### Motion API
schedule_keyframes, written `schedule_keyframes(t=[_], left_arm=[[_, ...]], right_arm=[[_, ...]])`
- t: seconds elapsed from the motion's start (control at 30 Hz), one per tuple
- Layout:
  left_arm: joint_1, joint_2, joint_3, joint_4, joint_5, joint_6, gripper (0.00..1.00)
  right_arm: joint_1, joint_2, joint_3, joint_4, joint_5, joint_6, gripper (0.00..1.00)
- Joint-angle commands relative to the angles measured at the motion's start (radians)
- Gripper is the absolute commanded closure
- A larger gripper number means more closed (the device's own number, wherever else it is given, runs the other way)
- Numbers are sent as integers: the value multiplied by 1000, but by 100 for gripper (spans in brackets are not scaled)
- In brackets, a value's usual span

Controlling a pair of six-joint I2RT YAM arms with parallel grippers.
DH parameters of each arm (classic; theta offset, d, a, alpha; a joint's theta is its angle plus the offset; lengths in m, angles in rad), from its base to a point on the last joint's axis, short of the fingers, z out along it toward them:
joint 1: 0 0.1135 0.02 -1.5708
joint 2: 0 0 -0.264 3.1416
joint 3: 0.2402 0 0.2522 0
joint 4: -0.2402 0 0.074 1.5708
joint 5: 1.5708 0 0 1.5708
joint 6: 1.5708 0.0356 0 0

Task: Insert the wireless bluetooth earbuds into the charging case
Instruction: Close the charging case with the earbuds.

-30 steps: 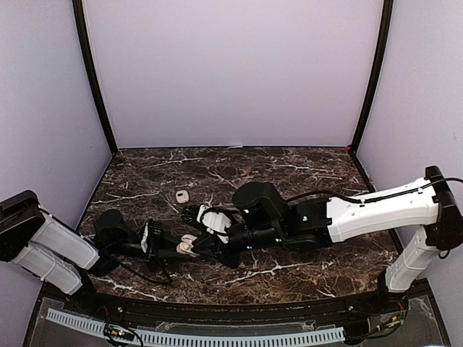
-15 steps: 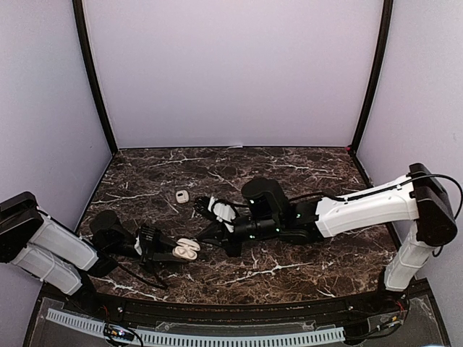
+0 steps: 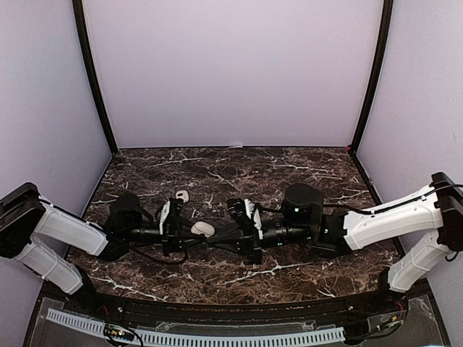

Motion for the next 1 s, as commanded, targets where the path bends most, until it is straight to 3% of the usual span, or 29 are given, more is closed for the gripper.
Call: schedule_keyframes(t=[0.0,0.07,0.2,0.43,0.73,0.83,0.87,0.9,0.97], left_arm=[[27,12,23,-131,-236,-92,99],[70,37,44,-161,-299,-158,99],[238,111,105,-267,-277,-318,100],[381,206,174,-415,-289,-476,100],[490,286,196,-430,-207,-587,98],[514,286,187,-430,-214,-615,80],[518,277,194,-468,-251,-620,48],[519,261,203,-515,-281,-613,38],[519,207,208,-578,-339,-585,33]], right_arm=[[-24,-74,-81,169,108,36,100],[-61,-98,-101,132,212,54,100],[-120,-157,-178,120,365,55,100],[-210,-162,-225,41,666,102,100],[-342,-186,-298,67,696,117,100],[-362,-185,-319,79,701,114,100],[-366,-185,-326,87,700,115,100],[-371,-185,-331,92,698,114,100],[-377,-185,-339,89,700,114,100]])
